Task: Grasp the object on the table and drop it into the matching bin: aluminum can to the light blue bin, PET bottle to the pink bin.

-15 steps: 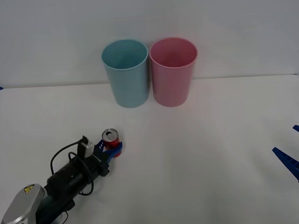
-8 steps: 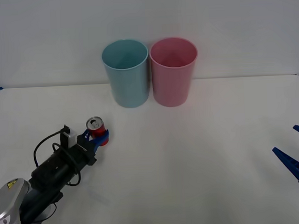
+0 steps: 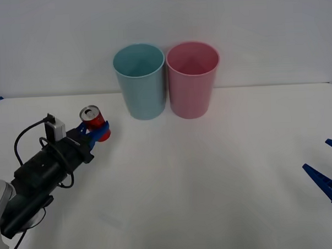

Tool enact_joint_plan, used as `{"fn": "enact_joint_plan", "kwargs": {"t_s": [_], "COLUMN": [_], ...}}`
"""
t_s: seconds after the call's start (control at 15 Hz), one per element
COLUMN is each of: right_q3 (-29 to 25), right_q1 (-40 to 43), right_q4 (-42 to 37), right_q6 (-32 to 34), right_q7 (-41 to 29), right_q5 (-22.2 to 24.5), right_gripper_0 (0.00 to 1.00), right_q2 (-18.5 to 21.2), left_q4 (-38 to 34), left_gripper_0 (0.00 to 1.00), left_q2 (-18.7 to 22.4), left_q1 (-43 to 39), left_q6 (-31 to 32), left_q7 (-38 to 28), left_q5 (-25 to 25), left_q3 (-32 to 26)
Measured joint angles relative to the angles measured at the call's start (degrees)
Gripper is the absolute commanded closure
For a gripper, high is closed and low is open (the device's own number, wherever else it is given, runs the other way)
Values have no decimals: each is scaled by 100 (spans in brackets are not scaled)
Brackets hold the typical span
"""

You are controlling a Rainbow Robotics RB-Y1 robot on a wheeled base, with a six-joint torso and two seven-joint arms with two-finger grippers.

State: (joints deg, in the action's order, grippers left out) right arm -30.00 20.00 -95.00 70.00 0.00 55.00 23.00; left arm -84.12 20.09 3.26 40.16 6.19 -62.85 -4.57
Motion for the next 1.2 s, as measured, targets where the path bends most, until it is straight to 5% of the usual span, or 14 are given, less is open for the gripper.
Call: {"fn": "enact_joint_plan", "kwargs": {"t_s": [0.53,1.0,1.2], "right_q3": [0,0,0], "right_q1": [0,0,0], "right_q4": [0,0,0], "right_q6": [0,0,0], "right_q7": [0,0,0], "right_q5": [0,0,0], "right_gripper_0": [0,0,0], "right_q2": [0,0,0], "left_q4": [-1252,-1280,-737], "left_gripper_0": [100,99,98], "left_q2": [263,257,225], "left_q1": [197,1234,1921], "left_q6": [25,69,77], "left_q7": [-2110,-3599,-3701], "left_q5": [-748,-1588,-1881], "left_q3": [-295,-473,-460]}}
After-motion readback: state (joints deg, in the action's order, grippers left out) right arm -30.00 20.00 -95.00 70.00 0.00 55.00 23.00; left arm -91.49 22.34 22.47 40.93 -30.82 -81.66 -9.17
